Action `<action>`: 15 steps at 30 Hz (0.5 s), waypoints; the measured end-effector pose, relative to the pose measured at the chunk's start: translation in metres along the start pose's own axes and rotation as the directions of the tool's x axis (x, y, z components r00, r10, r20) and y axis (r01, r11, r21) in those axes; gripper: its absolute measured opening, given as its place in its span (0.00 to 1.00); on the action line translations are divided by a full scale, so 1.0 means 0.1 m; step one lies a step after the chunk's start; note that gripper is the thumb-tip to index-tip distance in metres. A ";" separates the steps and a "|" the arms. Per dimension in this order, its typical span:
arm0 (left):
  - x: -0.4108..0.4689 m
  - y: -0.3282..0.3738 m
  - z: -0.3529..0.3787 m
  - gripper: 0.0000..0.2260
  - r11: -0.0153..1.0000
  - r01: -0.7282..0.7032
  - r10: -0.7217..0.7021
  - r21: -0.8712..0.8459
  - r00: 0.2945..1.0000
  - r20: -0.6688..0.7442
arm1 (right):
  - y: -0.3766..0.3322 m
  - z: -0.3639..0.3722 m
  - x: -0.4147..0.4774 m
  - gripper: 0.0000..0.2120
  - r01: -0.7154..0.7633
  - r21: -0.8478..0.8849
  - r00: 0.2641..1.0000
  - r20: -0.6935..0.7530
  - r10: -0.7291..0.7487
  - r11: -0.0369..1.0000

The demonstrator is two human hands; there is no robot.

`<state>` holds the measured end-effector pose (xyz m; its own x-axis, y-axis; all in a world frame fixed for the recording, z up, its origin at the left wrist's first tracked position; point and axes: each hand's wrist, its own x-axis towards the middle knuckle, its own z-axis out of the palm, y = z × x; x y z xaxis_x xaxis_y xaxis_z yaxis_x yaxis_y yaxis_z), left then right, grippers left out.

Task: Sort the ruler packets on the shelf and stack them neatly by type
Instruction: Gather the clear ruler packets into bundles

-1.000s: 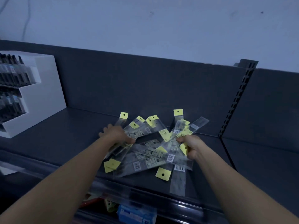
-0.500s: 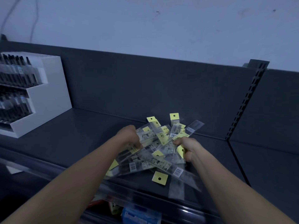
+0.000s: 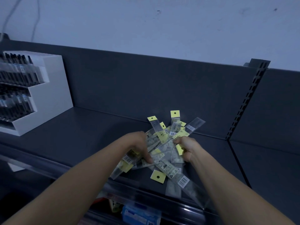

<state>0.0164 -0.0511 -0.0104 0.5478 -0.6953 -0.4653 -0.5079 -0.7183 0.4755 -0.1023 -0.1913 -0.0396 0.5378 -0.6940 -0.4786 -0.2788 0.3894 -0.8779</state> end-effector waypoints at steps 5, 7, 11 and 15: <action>-0.03 0.02 0.02 0.26 1.000 -0.022 0.022 0.006 1.000 -0.008 | -0.03 -0.01 -0.11 0.08 0.006 0.024 0.999 0.049 -0.007 1.000; -0.04 0.03 0.03 0.25 0.999 -0.042 0.041 -0.021 0.999 -0.036 | -0.05 -0.01 -0.15 0.06 0.017 0.060 0.997 0.071 -0.021 0.998; -0.05 0.03 0.05 0.24 0.994 -0.068 0.065 -0.083 0.997 -0.037 | -0.05 -0.04 -0.17 0.07 0.015 0.135 0.993 0.112 -0.031 0.991; -0.06 0.02 0.07 0.19 0.987 -0.098 0.095 -0.128 0.995 -0.031 | -0.03 -0.06 -0.17 0.07 0.029 0.169 0.988 0.145 -0.055 0.985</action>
<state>0.0075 -0.0485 -0.0120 0.5176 -0.7594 -0.3943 -0.4704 -0.6374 0.6103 -0.1154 -0.1844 -0.0285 0.6619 -0.6190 -0.4227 -0.1239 0.4657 -0.8762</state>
